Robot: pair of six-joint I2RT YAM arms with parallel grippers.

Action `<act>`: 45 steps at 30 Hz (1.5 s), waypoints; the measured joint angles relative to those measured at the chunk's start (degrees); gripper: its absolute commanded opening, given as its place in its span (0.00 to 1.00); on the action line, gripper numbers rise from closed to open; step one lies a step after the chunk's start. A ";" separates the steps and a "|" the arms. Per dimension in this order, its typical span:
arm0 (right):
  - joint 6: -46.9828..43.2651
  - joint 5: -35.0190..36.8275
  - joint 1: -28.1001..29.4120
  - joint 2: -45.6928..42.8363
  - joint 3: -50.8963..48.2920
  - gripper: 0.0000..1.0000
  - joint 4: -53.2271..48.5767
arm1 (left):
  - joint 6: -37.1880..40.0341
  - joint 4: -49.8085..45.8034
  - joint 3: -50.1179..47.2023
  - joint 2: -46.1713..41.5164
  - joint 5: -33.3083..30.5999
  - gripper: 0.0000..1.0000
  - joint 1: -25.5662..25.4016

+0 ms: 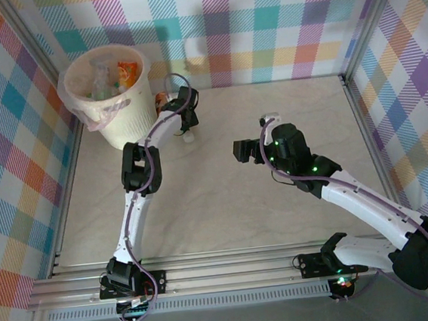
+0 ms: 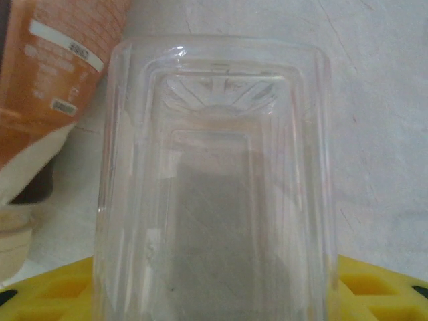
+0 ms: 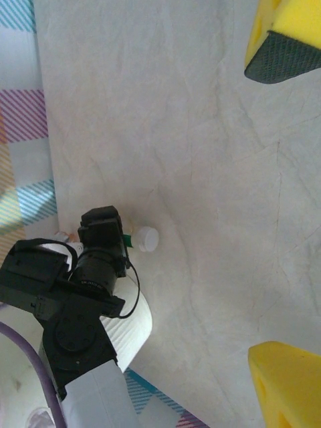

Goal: Put the plastic bottles in the bin

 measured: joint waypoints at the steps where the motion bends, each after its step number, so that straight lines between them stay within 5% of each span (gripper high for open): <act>1: -0.35 -0.46 0.00 -0.07 -0.20 1.00 0.20 | 0.33 0.28 -1.22 -0.76 0.35 0.49 -0.22; 22: -9.05 -8.70 0.00 -3.06 -2.43 1.00 3.21 | 2.23 15.30 -29.20 -33.03 10.95 0.46 -5.77; 33: -7.89 -10.43 0.00 0.48 -2.40 1.00 9.79 | 2.25 16.20 -29.51 -43.58 14.58 0.46 -4.13; 45: -6.14 -9.31 0.00 1.84 -2.40 1.00 13.16 | 2.47 15.67 -24.39 -48.17 14.01 0.46 4.24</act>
